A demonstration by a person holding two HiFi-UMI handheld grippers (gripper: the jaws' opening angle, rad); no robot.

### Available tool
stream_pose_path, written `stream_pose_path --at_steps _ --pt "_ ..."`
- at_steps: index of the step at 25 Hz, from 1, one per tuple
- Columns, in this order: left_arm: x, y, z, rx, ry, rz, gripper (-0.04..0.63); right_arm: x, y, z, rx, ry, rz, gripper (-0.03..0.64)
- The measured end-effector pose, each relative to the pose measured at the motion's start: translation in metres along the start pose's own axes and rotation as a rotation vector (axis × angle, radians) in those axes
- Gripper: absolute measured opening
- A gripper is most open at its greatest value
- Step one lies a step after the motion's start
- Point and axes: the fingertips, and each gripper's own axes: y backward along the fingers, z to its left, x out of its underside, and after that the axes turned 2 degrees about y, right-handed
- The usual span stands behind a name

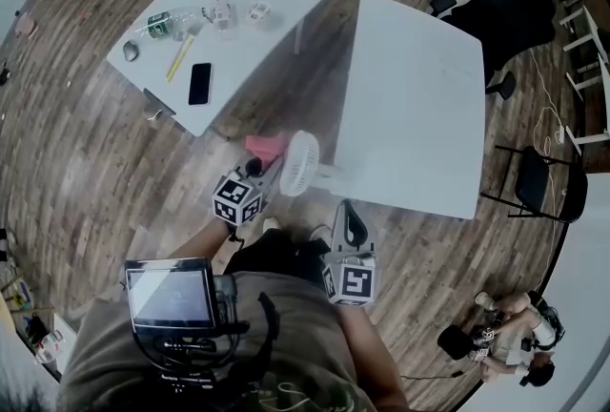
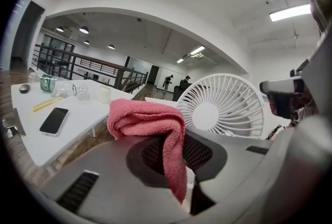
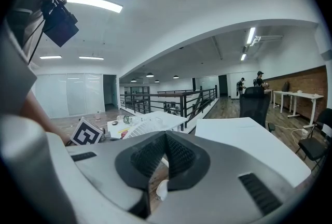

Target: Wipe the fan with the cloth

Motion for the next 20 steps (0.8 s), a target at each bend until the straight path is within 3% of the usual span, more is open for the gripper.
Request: stream_pose_path --at_steps 12,20 --pt "0.006 0.032 -0.027 -0.009 0.004 -0.012 0.071 -0.008 -0.010 0.011 -0.060 -0.015 -0.021 0.005" --pt "-0.012 0.050 -0.052 0.006 0.011 -0.074 0.067 -0.009 -0.018 0.025 -0.110 -0.011 -0.033 0.005"
